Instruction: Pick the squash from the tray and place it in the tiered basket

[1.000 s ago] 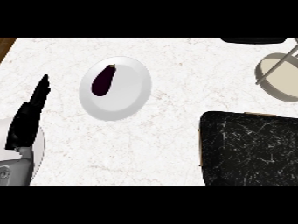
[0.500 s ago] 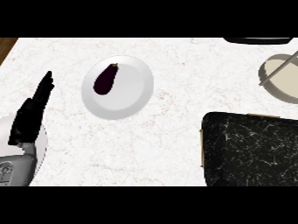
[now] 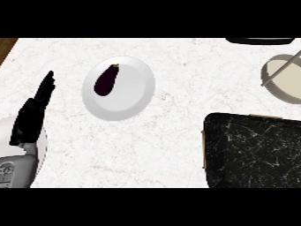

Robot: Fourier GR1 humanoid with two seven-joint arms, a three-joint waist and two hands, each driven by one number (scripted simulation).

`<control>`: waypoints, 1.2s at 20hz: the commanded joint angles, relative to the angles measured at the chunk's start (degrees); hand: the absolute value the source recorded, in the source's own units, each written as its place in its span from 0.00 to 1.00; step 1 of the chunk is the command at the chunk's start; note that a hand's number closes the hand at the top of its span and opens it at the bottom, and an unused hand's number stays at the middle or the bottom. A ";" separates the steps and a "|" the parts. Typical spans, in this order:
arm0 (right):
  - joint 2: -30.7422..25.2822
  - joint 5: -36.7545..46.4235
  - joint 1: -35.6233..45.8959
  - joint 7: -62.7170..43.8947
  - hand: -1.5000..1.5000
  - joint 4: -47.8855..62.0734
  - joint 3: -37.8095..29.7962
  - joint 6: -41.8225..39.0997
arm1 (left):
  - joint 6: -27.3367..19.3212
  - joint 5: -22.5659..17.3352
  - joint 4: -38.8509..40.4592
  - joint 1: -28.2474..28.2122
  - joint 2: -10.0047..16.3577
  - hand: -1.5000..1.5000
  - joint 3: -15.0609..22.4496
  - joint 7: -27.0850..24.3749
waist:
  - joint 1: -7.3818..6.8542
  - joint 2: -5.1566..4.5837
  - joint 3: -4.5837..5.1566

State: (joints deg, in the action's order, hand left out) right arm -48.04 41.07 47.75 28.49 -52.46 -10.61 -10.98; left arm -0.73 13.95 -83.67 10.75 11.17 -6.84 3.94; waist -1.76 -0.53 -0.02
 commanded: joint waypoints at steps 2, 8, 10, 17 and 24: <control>1.85 1.89 4.99 5.48 1.00 12.13 1.60 -0.22 | 1.00 -0.84 0.16 -0.05 0.92 0.50 -1.00 0.41 | 0.04 0.06 0.00; 1.75 1.80 5.43 6.23 1.00 22.22 0.78 -4.55 | -0.27 0.26 0.60 0.32 -0.18 0.50 -0.11 -0.53 | -0.59 -0.30 -0.04; 1.49 1.03 5.69 4.64 0.00 24.83 -0.15 -6.97 | 0.44 -0.30 2.59 0.33 0.34 0.50 -0.68 -2.30 | -0.33 -0.37 -0.01; 1.72 -2.28 9.16 7.77 0.00 31.17 -4.50 -7.74 | -0.02 -0.03 0.84 1.31 0.28 0.50 -0.69 -0.14 | 0.31 0.01 -0.05; -2.99 -7.82 14.22 8.89 0.00 36.58 -11.57 -9.81 | -0.43 0.06 2.71 2.56 -0.08 0.50 -0.97 -0.45 | 0.19 -0.23 -0.07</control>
State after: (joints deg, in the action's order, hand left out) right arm -49.18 36.08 60.05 37.11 -18.07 -18.95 -19.04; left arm -0.44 14.02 -82.83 11.50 11.33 -7.19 3.37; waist -2.01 -0.68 -0.04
